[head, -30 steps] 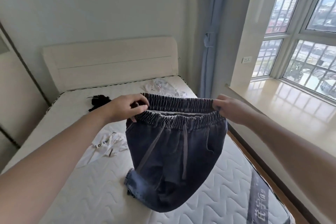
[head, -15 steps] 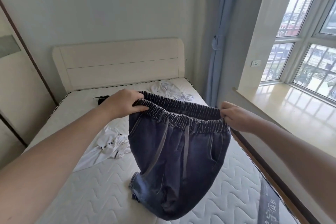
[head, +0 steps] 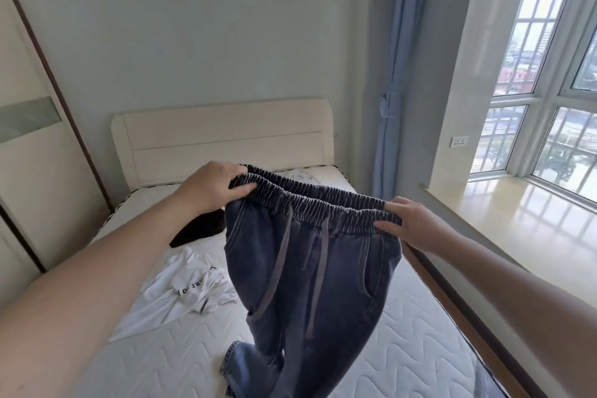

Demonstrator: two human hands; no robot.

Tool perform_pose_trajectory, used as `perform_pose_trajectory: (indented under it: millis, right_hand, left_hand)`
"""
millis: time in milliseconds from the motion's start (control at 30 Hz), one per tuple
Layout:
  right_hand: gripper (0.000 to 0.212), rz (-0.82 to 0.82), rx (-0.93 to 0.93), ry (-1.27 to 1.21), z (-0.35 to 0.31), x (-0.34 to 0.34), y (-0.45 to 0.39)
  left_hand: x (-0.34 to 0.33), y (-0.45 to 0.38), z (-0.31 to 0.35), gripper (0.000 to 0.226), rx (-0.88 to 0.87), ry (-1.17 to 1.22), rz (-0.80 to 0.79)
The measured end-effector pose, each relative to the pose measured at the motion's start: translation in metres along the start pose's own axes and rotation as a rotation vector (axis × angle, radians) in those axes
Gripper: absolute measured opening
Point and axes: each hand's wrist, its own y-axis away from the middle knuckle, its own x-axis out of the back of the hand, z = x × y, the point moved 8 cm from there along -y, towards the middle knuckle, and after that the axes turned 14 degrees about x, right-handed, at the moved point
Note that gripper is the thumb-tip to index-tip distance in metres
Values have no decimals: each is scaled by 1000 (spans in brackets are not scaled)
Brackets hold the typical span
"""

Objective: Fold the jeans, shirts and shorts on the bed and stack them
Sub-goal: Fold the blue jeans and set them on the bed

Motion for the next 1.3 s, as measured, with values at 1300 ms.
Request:
perform_pose_trajectory:
  millis: [1300]
  right_hand:
    - [48,348,189,-156,-40,278,-129]
  left_hand:
    - [219,-60,26,26,66,173,293]
